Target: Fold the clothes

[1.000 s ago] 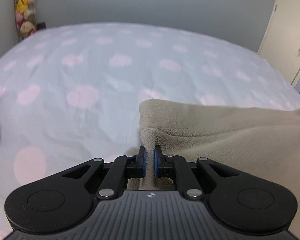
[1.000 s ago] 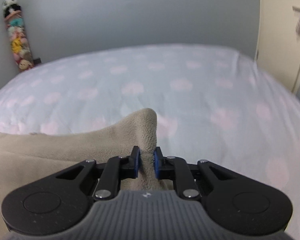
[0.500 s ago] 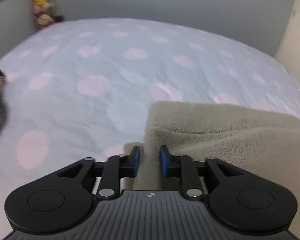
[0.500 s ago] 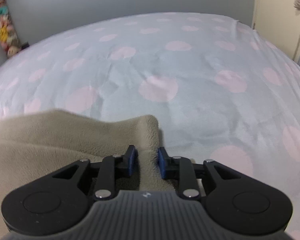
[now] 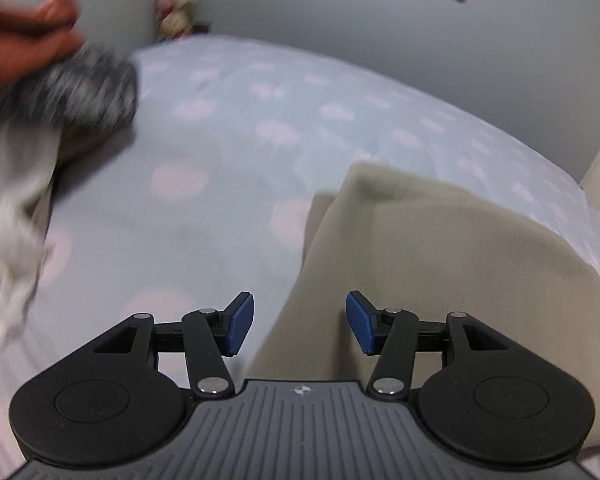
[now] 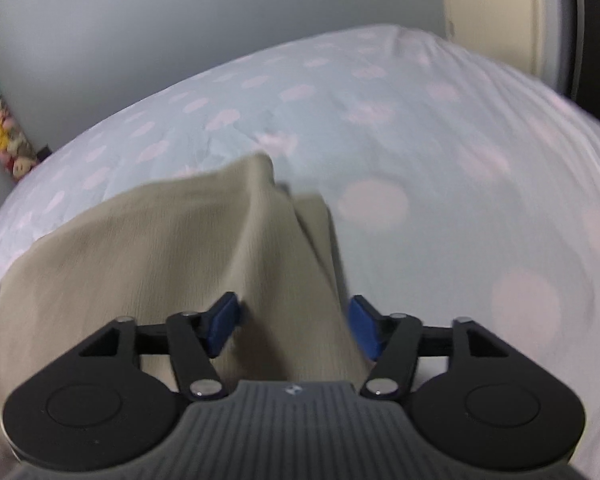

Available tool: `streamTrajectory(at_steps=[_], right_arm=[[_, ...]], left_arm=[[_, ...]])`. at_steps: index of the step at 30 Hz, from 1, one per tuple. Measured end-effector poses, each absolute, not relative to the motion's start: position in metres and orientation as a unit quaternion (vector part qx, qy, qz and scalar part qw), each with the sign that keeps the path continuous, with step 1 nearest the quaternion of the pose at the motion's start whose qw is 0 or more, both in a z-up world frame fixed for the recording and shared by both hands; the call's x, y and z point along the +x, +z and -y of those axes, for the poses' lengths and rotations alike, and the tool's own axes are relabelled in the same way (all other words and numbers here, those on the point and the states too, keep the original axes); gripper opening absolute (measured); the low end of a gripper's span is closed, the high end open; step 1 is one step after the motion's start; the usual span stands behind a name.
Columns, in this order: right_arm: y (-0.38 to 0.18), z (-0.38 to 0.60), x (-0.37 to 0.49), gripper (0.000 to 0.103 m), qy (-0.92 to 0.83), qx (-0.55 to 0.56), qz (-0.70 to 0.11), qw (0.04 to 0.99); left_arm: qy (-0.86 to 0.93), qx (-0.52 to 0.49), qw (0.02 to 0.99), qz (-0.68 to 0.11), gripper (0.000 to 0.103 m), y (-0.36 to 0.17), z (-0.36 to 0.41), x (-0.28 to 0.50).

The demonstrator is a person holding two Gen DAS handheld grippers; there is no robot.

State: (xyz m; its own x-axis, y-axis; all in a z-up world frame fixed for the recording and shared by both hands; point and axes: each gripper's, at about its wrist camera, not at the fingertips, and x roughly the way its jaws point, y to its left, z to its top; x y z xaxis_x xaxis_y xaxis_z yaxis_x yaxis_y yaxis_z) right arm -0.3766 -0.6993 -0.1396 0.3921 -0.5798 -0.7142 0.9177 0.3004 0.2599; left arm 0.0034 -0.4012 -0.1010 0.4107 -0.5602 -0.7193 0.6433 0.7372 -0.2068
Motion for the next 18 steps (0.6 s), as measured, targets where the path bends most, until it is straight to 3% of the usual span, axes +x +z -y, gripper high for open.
streamTrajectory(at_steps=[9, 13, 18], right_arm=[[-0.162, 0.647, -0.401, 0.073, -0.537, 0.363, -0.255, 0.718], [-0.174, 0.642, -0.429, 0.074, -0.539, 0.439, -0.196, 0.692], [-0.186, 0.642, -0.441, 0.079, -0.53, 0.495, -0.177, 0.666]], left_arm=[[-0.334, 0.007, 0.83, -0.446, 0.053, -0.121, 0.367, -0.008], [-0.324, -0.023, 0.825, -0.462, 0.056, -0.126, 0.354, -0.007], [-0.31, -0.07, 0.815, -0.485, 0.068, -0.135, 0.339, -0.003]])
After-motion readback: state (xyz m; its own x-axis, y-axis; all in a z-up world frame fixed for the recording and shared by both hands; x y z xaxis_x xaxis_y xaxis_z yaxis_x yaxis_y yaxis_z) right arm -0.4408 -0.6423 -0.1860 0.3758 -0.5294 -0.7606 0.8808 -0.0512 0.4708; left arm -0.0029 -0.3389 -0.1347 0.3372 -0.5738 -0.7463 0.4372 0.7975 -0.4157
